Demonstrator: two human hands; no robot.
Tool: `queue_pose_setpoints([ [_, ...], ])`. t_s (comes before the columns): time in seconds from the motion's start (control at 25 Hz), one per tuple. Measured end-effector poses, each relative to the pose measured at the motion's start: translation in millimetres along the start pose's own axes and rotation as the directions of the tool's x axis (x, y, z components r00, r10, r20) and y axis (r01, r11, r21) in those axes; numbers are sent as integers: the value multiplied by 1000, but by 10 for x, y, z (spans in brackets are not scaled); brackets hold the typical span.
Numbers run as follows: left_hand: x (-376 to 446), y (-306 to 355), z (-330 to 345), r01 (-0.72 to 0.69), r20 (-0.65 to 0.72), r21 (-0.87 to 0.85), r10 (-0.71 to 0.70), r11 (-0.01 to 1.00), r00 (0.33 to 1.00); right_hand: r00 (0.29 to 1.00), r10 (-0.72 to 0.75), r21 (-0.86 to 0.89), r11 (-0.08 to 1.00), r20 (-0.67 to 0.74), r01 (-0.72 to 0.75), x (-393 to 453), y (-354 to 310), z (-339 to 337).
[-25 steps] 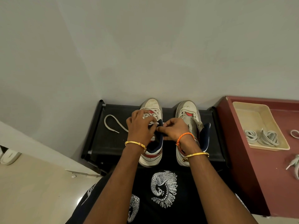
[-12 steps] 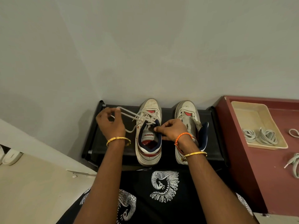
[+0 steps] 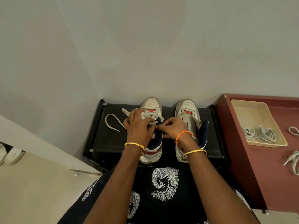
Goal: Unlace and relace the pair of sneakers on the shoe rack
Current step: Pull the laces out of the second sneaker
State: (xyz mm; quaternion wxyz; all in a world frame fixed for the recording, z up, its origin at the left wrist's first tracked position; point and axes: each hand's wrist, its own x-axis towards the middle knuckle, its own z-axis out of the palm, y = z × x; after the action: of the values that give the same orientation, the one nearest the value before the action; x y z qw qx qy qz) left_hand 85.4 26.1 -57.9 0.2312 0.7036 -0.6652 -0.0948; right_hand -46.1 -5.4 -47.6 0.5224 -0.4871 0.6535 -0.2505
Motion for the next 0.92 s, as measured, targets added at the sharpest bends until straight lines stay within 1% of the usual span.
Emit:
queue_pose_setpoints([
  [0.08, -2, 42, 57, 3, -29, -29, -4, 1000, 1000, 1000, -7, -16, 1000, -18, 7, -2, 7, 9],
  [0.12, 9, 39, 65, 12, -71, -59, -16, 998, 997, 1000, -9, -19, 1000, -24, 8, -1, 9, 12],
  [0.2, 10, -4, 35, 29, -202, -140, -58, 990, 978, 1000, -2, -5, 1000, -24, 2, 8, 16, 18],
  [0.28, -1, -54, -37, 64, -309, -306, -163, 950, 937, 1000, 9, 17, 1000, -12, -9, 23, 17, 19],
  [0.32, 9, -66, -98, 81, -342, -427, -244, 901, 907, 1000, 13, 26, 1000, -6, -13, 27, 18, 23],
  [0.36, 8, -66, -182, 87, -360, -567, -342, 819, 868, 1000, 16, 32, 999, -2, -16, 32, 23, 25],
  [0.4, 22, -95, -255, 90, -362, -699, -460, 709, 811, 1000, 18, 36, 999, -3, -17, 40, 32, 29],
  [0.44, 35, -126, -331, 99, -355, -797, -594, 596, 722, 1000, 19, 38, 999, -4, -19, 45, 34, 29],
  [0.52, 62, -302, -423, 174, -270, -906, -843, 386, 466, 1000, 14, 39, 999, -3, -14, 53, 41, 33],
  [0.56, 61, -420, -424, 227, -214, -924, -909, 307, 359, 1000, 11, 36, 999, -5, -10, 55, 45, 38],
  [0.6, 50, -501, -422, 275, -159, -930, -941, 245, 300, 1000, 9, 32, 999, -6, -9, 54, 45, 36],
  [0.64, 40, -530, -426, 321, -124, -922, -951, 217, 285, 1000, 9, 30, 999, -6, -9, 57, 46, 35],
  [0.68, 32, -518, -434, 372, -123, -897, -944, 238, 308, 1000, 10, 30, 1000, -5, -10, 56, 45, 31],
  [0.72, 24, -480, -436, 446, -167, -833, -918, 327, 360, 1000, 8, 28, 1000, -2, -8, 53, 44, 30],
  [0.76, 11, -435, -427, 507, -233, -722, -855, 471, 463, 1000, 7, 27, 1000, 0, -7, 52, 43, 27],
  [0.8, 3, -388, -406, 514, -280, -571, -740, 640, 611, 1000, 4, 26, 1000, 1, -4, 52, 45, 28],
  [0.84, -7, -316, -380, 452, -279, -419, -585, 788, 762, 1000, 0, 21, 1000, -1, 0, 46, 44, 28],
  [0.88, -14, -240, -329, 335, -232, -299, -409, 893, 883, 1000, -5, 12, 1000, -6, 5, 43, 46, 28],
  [0.92, -22, -155, -261, 204, -161, -210, -239, 956, 958, 1000, -12, -2, 1000, -13, 12, 41, 48, 27],
])
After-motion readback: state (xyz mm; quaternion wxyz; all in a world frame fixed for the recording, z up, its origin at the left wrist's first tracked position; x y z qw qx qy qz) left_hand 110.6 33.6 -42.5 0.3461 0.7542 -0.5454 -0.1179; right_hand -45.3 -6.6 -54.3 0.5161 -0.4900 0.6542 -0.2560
